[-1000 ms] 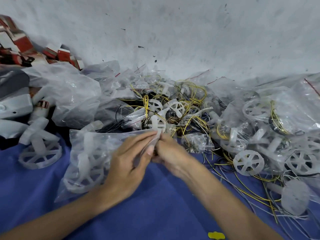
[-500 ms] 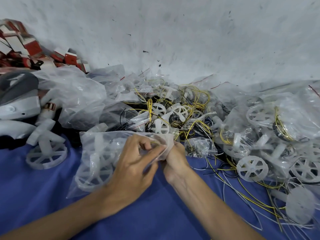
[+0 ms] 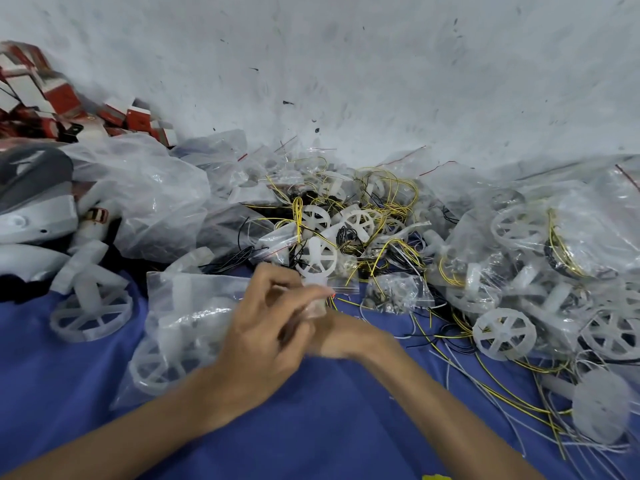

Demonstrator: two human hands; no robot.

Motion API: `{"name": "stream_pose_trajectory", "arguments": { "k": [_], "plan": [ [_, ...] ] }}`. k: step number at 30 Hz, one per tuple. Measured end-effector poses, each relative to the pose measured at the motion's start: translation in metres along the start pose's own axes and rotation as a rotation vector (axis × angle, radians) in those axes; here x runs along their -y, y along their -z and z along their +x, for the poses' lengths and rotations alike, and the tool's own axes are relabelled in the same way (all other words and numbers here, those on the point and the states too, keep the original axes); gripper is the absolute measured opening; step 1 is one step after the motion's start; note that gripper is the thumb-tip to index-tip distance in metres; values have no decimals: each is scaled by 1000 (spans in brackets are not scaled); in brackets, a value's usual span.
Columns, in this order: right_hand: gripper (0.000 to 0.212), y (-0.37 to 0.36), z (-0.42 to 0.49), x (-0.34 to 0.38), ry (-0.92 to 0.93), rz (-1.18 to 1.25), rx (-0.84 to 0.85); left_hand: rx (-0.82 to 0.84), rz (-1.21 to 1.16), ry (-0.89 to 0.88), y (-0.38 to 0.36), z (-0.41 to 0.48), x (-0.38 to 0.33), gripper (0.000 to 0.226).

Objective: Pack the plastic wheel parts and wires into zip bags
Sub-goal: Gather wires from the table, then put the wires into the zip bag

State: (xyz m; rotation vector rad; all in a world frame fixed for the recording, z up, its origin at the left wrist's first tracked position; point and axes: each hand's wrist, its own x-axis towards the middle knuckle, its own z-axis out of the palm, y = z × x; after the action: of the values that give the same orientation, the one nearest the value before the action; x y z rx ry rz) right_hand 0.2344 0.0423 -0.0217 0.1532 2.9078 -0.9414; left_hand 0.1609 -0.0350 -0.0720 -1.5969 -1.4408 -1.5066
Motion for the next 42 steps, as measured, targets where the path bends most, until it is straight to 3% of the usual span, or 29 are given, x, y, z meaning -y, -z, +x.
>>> {"name": "stream_pose_trajectory", "arguments": {
  "k": [2,4,8,11,13,15,19,21,24,26,28,32,35,37,42],
  "plan": [
    [23,2,-3,-24,-12,-105,-71,0,39,94,3,5,2,19],
    [15,-5,1,-25,-57,-50,-164,57,67,180,5,6,6,14],
    [43,-8,-8,-15,-37,211,-171,152,107,67,3,8,-2,25],
    [24,-15,-13,-4,59,72,-121,136,83,-27,2,7,-8,26],
    [37,-14,-3,-4,19,-77,-139,94,47,-38,2,6,-5,18],
    [44,-17,10,-3,28,-413,-57,43,-9,-24,3,6,2,13],
    [12,-19,25,0,136,-594,-159,8,-44,60,5,8,10,24],
    [11,-19,19,-2,45,-511,-147,-6,-52,114,4,10,12,26],
    [28,-17,22,-12,33,-185,-149,-15,-71,138,4,11,10,24],
    [13,-9,21,-11,-30,-72,-140,7,-74,134,5,9,9,24],
    [13,3,16,-14,-10,35,-148,32,-64,154,5,5,11,26],
    [28,31,-5,-27,-58,77,77,77,34,172,2,3,14,32],
    [22,52,-20,-45,-95,284,117,150,129,200,-1,2,15,36],
    [13,68,-26,-64,-177,344,-60,195,160,222,-1,0,17,37],
    [23,96,-39,-144,-478,150,-1007,226,247,208,0,0,15,35]
  ]
}}
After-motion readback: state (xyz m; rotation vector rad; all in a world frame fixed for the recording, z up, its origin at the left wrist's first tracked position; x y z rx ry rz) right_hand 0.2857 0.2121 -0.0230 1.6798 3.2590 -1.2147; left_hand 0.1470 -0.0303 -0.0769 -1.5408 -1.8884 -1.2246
